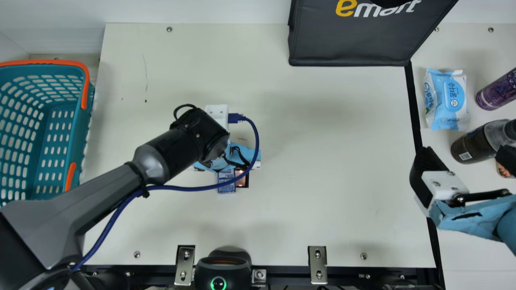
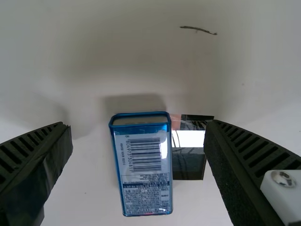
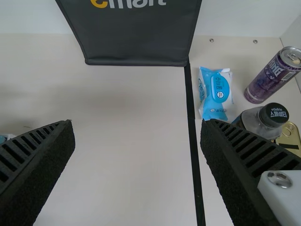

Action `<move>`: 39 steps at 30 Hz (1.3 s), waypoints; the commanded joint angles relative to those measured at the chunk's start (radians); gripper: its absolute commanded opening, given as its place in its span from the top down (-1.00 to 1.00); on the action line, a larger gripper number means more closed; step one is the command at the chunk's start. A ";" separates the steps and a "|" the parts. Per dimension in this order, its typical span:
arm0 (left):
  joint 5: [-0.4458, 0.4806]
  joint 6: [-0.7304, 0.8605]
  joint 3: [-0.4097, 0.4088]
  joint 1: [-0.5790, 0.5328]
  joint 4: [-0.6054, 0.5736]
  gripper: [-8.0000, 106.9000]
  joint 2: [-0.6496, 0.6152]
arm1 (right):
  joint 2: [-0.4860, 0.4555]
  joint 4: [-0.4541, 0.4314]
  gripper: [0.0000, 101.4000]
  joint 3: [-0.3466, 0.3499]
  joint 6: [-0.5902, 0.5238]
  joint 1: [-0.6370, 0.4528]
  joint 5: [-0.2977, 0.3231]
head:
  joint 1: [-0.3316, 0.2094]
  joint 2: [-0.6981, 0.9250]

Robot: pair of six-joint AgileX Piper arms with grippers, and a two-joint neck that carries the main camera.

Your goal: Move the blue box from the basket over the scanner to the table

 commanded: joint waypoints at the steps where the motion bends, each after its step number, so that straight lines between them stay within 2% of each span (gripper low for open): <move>1: 0.001 -0.003 0.001 0.002 0.003 -0.71 0.002 | 0.000 0.000 -0.87 0.000 0.000 0.000 0.000 | -0.029 0.000; 8: 0.000 -0.012 0.004 0.003 0.009 -0.71 0.004 | 0.000 0.000 -0.87 0.000 0.000 0.000 0.000 | -0.029 0.000; 23: -0.005 -0.026 0.009 -0.001 0.006 1.00 0.008 | 0.000 0.000 -0.87 0.000 0.000 0.000 0.000 | -0.029 0.000; 39: -0.015 -0.044 0.019 -0.009 0.008 1.00 -0.046 | 0.000 0.000 -0.87 0.000 0.000 0.000 0.000 | -0.029 0.000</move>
